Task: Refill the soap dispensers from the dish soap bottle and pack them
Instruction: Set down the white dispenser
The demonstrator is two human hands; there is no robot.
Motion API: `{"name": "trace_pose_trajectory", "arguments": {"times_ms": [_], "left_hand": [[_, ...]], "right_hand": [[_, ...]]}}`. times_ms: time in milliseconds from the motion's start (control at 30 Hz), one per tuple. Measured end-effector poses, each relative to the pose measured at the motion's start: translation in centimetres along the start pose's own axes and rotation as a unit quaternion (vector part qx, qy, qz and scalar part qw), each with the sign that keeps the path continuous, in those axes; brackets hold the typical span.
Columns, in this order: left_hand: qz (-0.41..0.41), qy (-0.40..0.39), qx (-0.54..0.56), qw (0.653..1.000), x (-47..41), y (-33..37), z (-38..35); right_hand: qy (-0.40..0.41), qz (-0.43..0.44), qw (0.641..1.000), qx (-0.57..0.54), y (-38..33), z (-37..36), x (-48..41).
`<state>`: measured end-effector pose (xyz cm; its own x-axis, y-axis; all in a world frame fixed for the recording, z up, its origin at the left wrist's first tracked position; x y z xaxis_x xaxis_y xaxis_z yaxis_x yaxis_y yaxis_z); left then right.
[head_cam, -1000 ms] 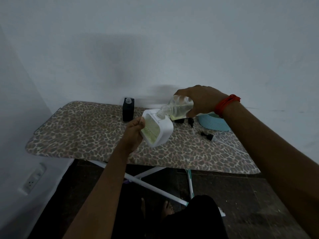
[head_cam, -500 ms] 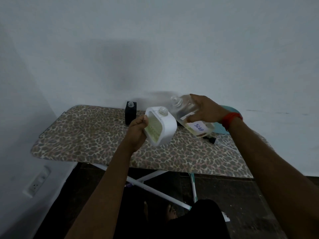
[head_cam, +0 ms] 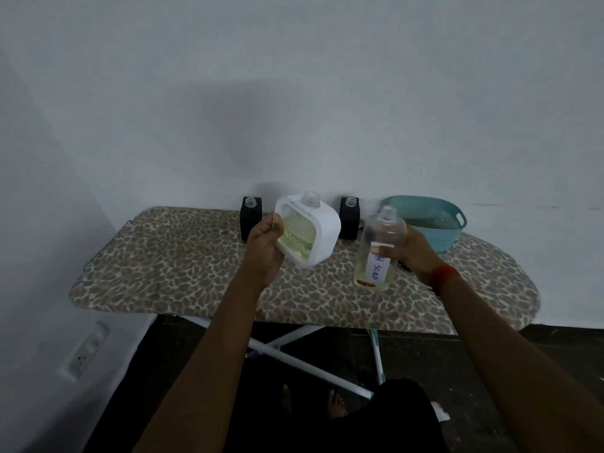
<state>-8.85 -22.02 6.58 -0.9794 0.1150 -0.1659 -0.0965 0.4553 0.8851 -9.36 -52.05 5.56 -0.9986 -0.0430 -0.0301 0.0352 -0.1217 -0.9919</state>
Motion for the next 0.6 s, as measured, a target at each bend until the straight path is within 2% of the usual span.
{"name": "trace_pose_trajectory", "arguments": {"times_ms": [433,600], "left_hand": [[-0.024,0.015,0.0,1.0,-0.3,-0.6,0.1],[-0.031,0.007,0.009,0.999,-0.2,-0.8,-0.1]], "right_hand": [[0.014,-0.014,1.0,-0.001,3.9,1.0,-0.6],[0.024,0.013,0.998,0.051,3.8,0.9,-0.3]]}}
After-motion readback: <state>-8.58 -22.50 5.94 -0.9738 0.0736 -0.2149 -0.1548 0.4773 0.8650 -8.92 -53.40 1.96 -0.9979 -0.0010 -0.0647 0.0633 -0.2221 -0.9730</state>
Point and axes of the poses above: each hand's wrist, its own x-axis away from the middle knuckle, its own z-axis out of the back of the hand, y = z × x, the point moved 3 cm from there along -x, towards the middle knuckle, and after that the axes turned 8 degrees about -x, right-handed, at the moved point
